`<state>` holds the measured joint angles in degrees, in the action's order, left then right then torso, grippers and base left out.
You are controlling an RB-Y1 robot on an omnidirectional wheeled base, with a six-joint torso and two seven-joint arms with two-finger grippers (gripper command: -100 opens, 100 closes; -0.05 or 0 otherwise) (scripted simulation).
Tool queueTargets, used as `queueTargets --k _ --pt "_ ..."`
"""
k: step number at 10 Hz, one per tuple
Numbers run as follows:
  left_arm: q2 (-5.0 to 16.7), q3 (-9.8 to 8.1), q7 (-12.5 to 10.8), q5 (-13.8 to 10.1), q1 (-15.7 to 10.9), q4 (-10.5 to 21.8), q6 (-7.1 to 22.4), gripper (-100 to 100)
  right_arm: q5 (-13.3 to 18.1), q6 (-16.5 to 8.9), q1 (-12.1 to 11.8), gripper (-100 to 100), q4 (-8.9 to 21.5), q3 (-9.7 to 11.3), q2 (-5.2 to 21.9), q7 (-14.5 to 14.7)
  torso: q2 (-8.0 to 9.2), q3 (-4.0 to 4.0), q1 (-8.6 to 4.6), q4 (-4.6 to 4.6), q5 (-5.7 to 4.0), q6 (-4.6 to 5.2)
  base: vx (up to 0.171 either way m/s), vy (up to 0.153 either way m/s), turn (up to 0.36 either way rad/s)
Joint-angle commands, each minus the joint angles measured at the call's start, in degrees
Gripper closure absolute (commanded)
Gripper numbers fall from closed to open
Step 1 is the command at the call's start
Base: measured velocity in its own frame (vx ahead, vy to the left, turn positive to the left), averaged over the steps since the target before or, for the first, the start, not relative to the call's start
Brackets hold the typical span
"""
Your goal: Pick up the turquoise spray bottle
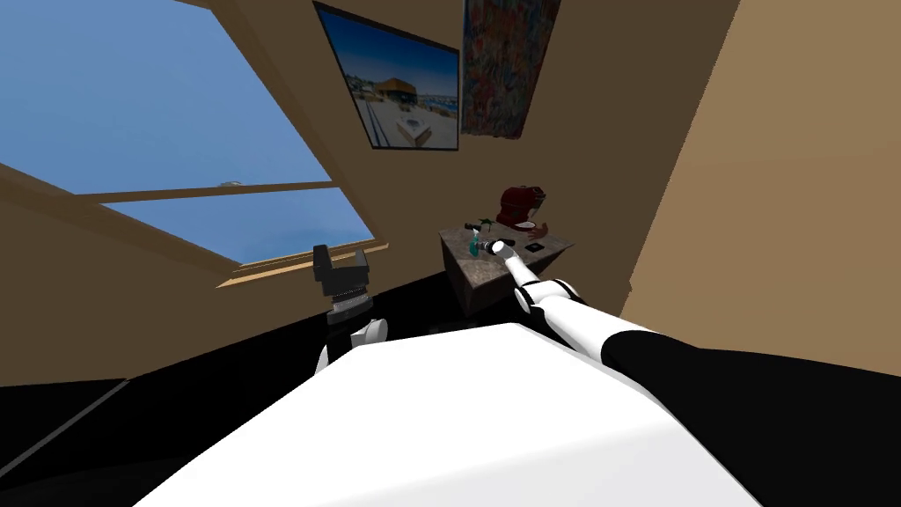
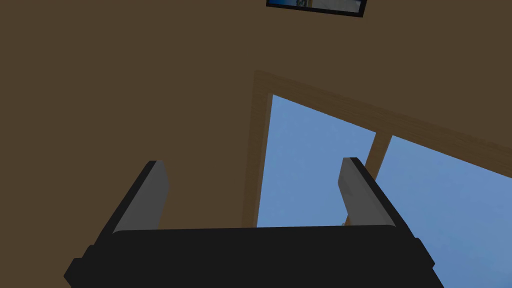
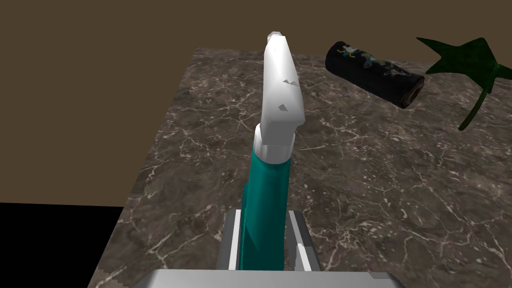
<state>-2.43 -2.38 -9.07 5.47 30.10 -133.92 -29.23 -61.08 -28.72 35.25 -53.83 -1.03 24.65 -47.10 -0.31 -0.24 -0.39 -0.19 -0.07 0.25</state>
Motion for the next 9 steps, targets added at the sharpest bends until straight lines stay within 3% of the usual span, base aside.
queueTargets --k 1,2,4,5,7,8,9 --pt "0.0 0.0 0.0 0.0 0.0 0.0 0.0 0 1.49 -0.74 0.16 100 -0.52 0.13 -1.67 -0.3 0.0 0.0 0.0 0.0 0.0 0.0 0.055 -0.041 -0.139" --pt "0.0 0.01 0.0 0.0 -0.01 0.0 0.0 0 3.68 -1.59 0.38 100 -1.57 0.41 -3.84 -0.64 -0.04 -0.06 0.01 -0.06 -0.02 -0.1 0.045 -0.043 -0.295" --pt "0.0 0.01 0.0 0.0 -0.02 0.0 0.0 0 3.68 -1.59 0.38 100 -1.57 0.41 -4.27 -0.64 -0.12 -0.13 0.08 -0.13 -0.04 -0.16 0.022 -0.014 -0.035" --pt "0.0 0.01 0.0 0.0 -0.02 0.0 0.0 0 5.86 -2.44 0.6 100 -2.61 0.7 -6.87 -0.98 -0.11 -0.15 0.15 -0.17 -0.05 -0.23 0.026 -0.029 -0.209" --pt "0.0 0.01 0.0 0.0 -0.02 0.0 0.0 0 5.43 -2.44 0.6 100 -1.64 0.7 -6.87 -0.55 -0.21 -0.3 0.09 -0.38 -0.12 -0.14 0.027 -0.014 -0.087" --pt "0.0 0.01 0.0 0.0 -0.02 0.0 0.0 0 5.86 -2.44 0.6 100 -2.61 0.7 -6.87 -0.98 -0.17 -0.32 0.07 -0.45 -0.14 -0.15 0.0 0.0 0.0" --pt "0.0 0.01 0.0 0.0 -0.02 0.0 0.0 0 8.05 -3.29 0.82 100 -3.66 0.98 -9.47 -1.32 -0.14 -0.3 0.09 -0.45 -0.14 -0.16 0.022 -0.027 -0.24"
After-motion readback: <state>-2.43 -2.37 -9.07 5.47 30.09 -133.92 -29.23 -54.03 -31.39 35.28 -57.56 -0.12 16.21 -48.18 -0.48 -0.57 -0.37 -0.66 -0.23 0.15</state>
